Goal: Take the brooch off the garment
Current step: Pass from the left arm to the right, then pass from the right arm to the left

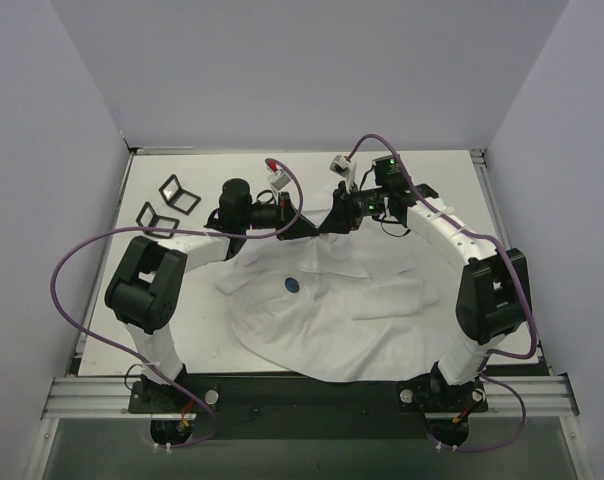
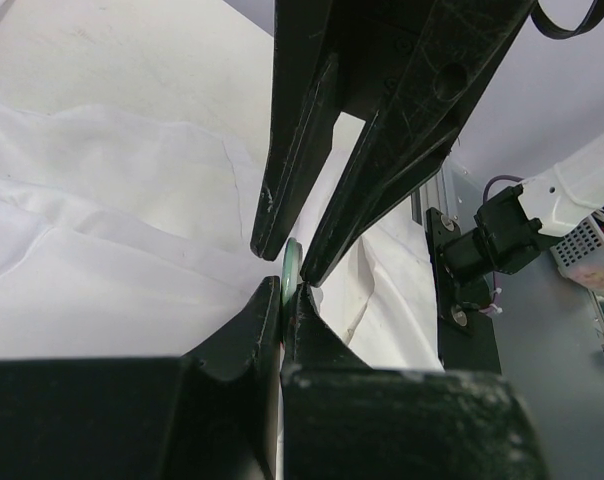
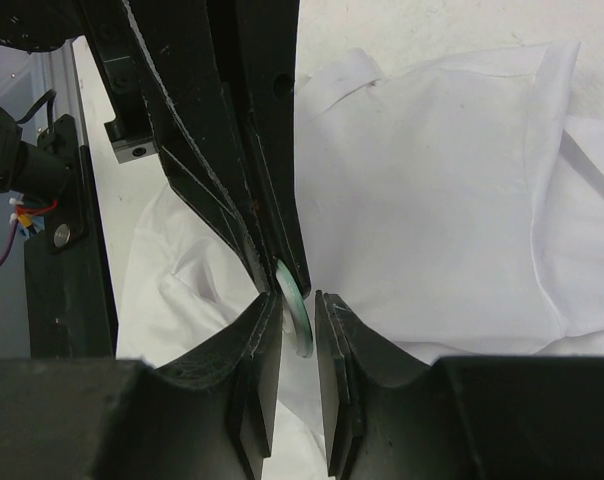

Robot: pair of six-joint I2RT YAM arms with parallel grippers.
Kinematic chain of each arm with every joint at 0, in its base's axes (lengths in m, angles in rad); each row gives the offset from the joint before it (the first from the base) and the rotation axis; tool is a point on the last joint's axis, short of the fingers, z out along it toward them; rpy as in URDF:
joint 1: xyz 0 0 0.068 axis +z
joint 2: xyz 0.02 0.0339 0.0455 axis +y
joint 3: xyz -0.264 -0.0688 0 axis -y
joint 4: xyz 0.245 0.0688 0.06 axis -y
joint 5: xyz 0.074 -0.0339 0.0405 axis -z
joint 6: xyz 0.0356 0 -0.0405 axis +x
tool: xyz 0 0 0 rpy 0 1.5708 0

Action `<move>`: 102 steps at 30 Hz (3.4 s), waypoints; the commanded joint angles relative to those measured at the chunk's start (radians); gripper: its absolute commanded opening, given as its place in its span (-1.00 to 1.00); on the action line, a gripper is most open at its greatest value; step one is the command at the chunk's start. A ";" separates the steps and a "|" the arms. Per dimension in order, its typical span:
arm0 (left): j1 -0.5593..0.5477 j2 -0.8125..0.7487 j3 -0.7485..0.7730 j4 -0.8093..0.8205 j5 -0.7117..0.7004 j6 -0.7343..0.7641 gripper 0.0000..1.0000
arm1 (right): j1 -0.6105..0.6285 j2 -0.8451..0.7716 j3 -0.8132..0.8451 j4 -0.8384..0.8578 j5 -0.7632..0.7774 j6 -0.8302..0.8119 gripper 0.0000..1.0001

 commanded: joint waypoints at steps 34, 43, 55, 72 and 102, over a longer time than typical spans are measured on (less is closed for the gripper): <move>-0.007 -0.063 0.038 -0.049 0.024 0.071 -0.21 | -0.004 0.014 0.022 -0.011 -0.062 -0.029 -1.00; -0.007 -0.070 0.047 -0.069 0.024 0.080 -0.09 | -0.004 0.005 0.024 -0.017 -0.050 -0.035 -1.00; -0.007 -0.110 0.100 -0.240 -0.031 0.218 0.15 | -0.004 0.008 0.031 -0.031 -0.022 -0.048 -1.00; -0.051 -0.182 0.177 -0.728 -0.218 0.663 0.93 | 0.009 0.006 0.096 -0.223 0.001 -0.140 -1.00; -0.120 -0.170 0.039 -0.440 -0.209 0.528 0.62 | 0.009 -0.017 0.050 -0.220 -0.094 -0.147 -1.00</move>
